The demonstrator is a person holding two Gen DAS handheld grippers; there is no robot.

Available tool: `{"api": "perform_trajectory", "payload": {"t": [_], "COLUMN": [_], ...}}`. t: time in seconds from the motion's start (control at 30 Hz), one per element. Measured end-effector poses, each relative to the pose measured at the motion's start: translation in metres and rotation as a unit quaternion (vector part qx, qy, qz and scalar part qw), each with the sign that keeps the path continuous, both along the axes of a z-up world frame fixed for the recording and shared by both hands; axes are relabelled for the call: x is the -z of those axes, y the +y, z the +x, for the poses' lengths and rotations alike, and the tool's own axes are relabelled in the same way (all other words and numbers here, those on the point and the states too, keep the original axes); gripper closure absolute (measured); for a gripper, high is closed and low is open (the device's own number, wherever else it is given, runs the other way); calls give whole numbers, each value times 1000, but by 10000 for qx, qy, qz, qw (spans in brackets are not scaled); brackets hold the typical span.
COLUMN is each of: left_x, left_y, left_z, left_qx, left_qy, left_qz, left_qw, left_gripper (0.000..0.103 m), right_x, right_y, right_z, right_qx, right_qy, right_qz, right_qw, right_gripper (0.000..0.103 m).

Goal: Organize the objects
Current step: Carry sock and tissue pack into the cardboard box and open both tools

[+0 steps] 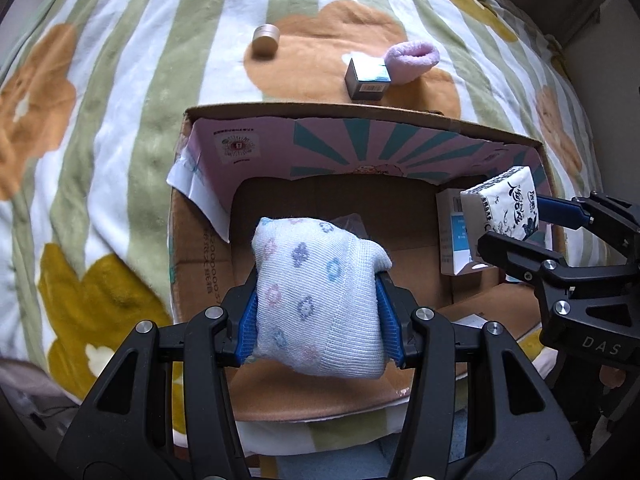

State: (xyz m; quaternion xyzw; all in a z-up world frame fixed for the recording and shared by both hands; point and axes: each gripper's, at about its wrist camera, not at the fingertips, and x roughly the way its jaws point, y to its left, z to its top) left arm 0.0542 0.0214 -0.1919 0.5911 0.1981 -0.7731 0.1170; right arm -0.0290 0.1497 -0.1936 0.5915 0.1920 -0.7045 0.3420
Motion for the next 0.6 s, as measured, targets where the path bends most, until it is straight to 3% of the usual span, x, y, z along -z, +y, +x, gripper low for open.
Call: {"api": "perform_trajectory", "payload": {"t": [0.3,0.37,0.4,0.43,0.5,0.57,0.6], "left_x": [-3,0,0,0,0,2,2], "left_y": [7,9,9,9,9,7,7], "left_z": [-12,-13,-13,-12,-9,-7,-7], "left_qx": [270,259,250,226,187,134,119], "left_qy": [-102,-171,-171,-153,-134,-148,-155], "left_qz": [-389,-439,-463,-508,-476,-402,-414], "left_qw": [9988,9986,9985,9983,9986,9990,9990], "left_gripper": [55,36,6,0,0,0,0], "right_x": [3,6,7,9,13,17,18], "right_y": [0,2,5,8,14,19,21], "right_z": [-3,-5,-6,-6,-8,-8,-8], "right_qx": [-97,-93,-87,-88,-103,-183,-216], "right_qy": [120,93,76,60,80,66,70], "right_qz": [6,-8,-11,5,149,243,217], "right_qw": [9999,9999,9999,9999,9998,9995,9995], "right_gripper": [45,45,45,41,26,1,1]}}
